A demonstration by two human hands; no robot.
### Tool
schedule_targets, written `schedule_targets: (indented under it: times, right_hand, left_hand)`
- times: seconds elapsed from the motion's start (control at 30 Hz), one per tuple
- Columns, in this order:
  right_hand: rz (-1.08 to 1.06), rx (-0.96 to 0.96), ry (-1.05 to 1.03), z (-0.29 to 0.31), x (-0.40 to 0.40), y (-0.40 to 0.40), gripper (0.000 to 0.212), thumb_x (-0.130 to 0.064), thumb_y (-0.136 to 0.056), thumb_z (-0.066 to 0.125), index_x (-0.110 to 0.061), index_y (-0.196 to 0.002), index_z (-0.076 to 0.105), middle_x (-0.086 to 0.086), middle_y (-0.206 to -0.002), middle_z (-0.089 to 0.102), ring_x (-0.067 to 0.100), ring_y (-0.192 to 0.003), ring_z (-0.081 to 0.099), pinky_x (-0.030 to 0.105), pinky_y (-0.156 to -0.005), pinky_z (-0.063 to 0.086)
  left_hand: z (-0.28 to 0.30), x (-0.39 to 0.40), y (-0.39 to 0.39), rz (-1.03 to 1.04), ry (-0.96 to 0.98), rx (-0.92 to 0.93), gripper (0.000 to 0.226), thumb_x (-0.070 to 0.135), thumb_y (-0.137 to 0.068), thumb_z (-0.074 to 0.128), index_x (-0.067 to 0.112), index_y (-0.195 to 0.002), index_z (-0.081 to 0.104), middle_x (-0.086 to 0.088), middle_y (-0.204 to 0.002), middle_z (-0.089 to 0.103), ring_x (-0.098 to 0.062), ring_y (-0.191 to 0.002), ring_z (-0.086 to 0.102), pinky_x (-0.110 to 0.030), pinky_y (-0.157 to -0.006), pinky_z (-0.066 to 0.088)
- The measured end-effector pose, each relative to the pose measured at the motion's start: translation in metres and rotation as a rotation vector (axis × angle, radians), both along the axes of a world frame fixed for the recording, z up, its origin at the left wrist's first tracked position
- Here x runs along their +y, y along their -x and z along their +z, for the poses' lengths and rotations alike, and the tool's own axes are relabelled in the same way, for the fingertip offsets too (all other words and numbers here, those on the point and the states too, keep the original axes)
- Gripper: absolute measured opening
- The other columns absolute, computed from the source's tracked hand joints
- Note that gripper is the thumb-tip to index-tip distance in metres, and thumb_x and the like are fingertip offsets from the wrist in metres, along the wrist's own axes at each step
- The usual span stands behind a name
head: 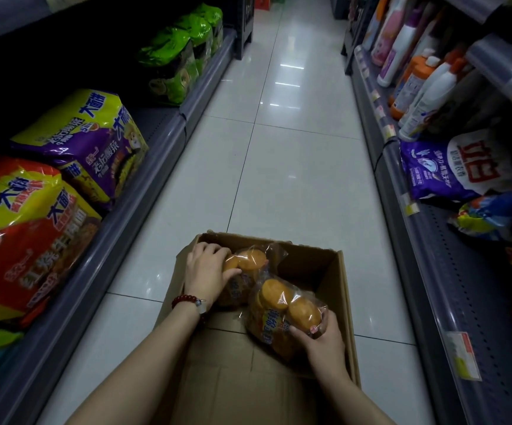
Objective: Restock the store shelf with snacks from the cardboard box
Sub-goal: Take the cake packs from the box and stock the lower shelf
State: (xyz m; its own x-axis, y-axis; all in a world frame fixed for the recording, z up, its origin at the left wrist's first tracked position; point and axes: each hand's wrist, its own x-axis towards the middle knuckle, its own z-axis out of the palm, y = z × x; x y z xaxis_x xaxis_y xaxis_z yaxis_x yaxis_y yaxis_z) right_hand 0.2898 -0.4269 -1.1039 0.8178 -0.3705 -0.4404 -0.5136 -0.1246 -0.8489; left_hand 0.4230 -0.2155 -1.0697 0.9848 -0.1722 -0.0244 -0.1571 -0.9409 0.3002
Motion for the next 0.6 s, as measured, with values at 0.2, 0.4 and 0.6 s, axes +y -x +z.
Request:
schedule_targets:
  times: [0.2,0.4,0.6]
  right_hand:
    - [-0.022,0.001,-0.001,0.001,0.001,0.002,0.077,-0.014,-0.074,0.081,-0.019,-0.139,0.039,-0.003,-0.126,0.050,0.024,-0.125,0.047,0.041,-0.101,0.046]
    - [-0.040,-0.004,0.006,0.001,0.003,0.004,0.075,-0.016,-0.075,0.080,-0.019,-0.137,0.038,0.001,-0.129,0.050,0.026,-0.124,0.049,0.040,-0.098,0.048]
    - [-0.041,-0.041,-0.023,0.004,0.004,0.004,0.069,-0.015,-0.076,0.080,-0.021,-0.132,0.041,-0.004,-0.121,0.051,0.024,-0.121,0.051,0.040,-0.097,0.050]
  left_hand:
    - [-0.004,-0.006,-0.001,-0.004,-0.052,0.048,0.056,0.066,-0.082,0.052,0.028,-0.122,0.058,0.003,-0.121,0.059,-0.019,-0.119,0.046,-0.036,-0.103,0.026]
    - [-0.010,-0.004,0.012,0.032,0.203,0.117,0.059,0.055,-0.076,0.069,0.021,-0.123,0.059,-0.002,-0.122,0.053,-0.019,-0.115,0.047,-0.028,-0.099,0.039]
    - [-0.021,0.006,0.030,0.143,0.718,0.308,0.080,0.020,-0.072,0.083,0.029,-0.140,0.042,-0.002,-0.138,0.041,-0.020,-0.125,0.044,-0.034,-0.102,0.042]
